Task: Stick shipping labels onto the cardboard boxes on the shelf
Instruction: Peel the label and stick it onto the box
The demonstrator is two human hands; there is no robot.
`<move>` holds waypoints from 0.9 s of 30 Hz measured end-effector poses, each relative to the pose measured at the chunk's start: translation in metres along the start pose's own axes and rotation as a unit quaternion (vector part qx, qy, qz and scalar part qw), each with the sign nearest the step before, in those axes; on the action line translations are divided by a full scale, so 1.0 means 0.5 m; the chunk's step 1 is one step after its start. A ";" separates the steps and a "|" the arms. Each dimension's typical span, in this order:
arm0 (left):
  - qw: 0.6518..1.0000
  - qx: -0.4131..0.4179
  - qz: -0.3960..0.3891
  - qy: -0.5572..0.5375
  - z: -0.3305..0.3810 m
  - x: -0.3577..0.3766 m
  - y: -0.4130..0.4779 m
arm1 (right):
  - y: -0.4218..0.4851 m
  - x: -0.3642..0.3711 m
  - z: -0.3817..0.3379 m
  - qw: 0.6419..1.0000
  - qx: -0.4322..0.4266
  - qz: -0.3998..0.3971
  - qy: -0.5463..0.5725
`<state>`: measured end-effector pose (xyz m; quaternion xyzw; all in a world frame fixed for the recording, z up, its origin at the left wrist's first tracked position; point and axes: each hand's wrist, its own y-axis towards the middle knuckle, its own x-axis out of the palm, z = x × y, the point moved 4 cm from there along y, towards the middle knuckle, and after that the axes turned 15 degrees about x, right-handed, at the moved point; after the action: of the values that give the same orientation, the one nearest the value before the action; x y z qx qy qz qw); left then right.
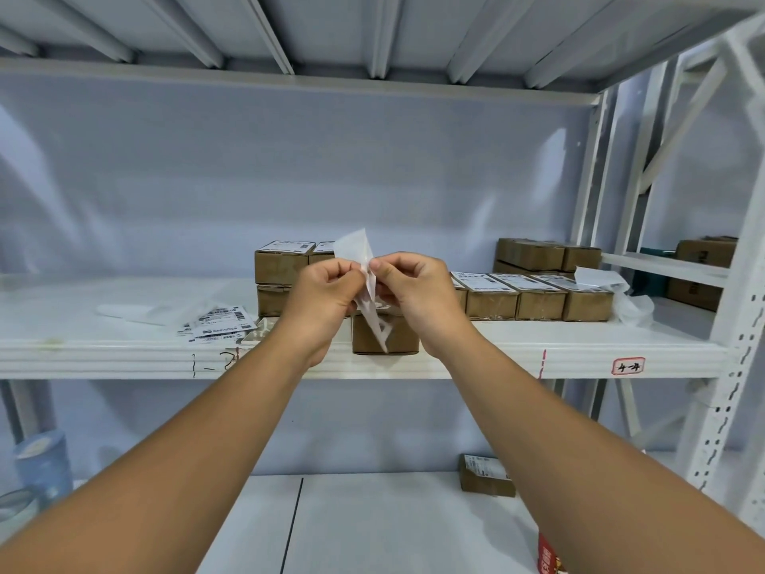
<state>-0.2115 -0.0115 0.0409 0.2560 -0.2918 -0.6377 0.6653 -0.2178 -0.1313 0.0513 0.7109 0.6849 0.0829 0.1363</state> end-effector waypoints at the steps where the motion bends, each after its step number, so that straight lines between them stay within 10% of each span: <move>1: 1.000 -0.002 0.003 0.004 -0.002 -0.001 -0.001 | 0.001 0.000 0.000 1.000 -0.003 0.011 -0.013; 22: 0.981 -0.125 0.147 0.014 -0.047 -0.090 -0.004 | 0.009 -0.044 0.006 0.975 0.122 0.110 0.149; 27: 0.948 -0.163 0.237 -0.133 -0.074 -0.122 -0.020 | 0.009 -0.067 0.003 0.948 0.117 0.194 0.222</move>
<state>-0.1931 0.0477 0.0038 -0.0198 -0.3224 -0.5284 0.7851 -0.2148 -0.1648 0.0534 0.8048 0.5512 0.1828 -0.1226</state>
